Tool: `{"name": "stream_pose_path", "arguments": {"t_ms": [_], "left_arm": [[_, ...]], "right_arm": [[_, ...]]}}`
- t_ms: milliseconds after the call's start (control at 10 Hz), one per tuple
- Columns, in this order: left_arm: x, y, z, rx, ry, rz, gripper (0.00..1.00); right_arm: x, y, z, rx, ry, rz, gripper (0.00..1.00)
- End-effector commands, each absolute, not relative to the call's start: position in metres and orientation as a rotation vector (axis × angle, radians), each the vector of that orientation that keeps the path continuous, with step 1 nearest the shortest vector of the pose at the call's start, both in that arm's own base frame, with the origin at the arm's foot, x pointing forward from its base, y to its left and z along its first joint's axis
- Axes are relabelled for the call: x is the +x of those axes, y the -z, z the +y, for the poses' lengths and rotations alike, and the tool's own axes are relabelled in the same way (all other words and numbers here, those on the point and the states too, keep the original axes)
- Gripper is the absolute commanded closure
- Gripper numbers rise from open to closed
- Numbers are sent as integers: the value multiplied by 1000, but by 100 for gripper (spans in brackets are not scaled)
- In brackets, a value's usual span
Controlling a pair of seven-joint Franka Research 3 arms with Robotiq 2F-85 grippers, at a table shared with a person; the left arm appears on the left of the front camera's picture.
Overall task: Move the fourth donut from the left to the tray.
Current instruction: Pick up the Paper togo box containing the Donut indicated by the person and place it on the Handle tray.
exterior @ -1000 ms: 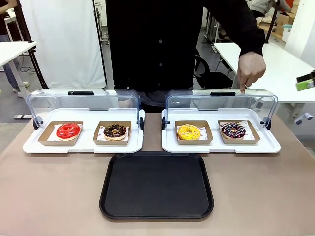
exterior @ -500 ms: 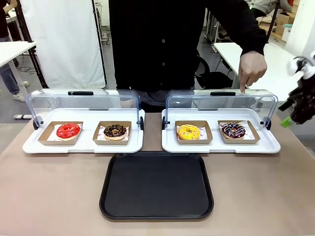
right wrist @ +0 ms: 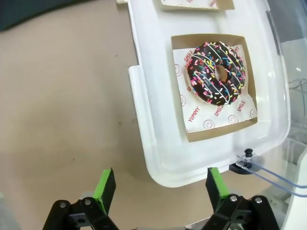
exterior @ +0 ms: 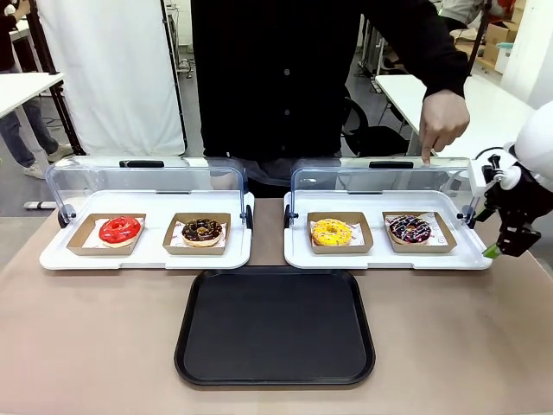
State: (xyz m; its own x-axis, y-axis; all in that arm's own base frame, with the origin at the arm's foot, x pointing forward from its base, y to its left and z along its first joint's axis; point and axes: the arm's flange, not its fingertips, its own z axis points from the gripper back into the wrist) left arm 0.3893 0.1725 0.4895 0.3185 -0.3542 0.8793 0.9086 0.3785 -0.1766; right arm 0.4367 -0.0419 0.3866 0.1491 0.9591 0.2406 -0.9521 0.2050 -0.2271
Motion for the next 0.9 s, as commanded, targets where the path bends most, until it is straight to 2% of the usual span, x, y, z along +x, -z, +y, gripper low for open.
{"name": "stream_pose_path", "arguments": {"t_ms": [0, 400, 500, 800], "left_arm": [[390, -491, 174, -786, 967, -892, 0], [390, -491, 174, -786, 967, -892, 0], [390, -491, 174, -786, 967, -892, 0], [390, -491, 174, -786, 967, -892, 0]], "right_arm": [[436, -391, -44, 11, -1355, -349, 0], [435, -385, -45, -4, -1365, -360, 0], [447, -373, -35, -24, -1425, -303, 0], [466, -351, -28, -35, -1498, -298, 0]]}}
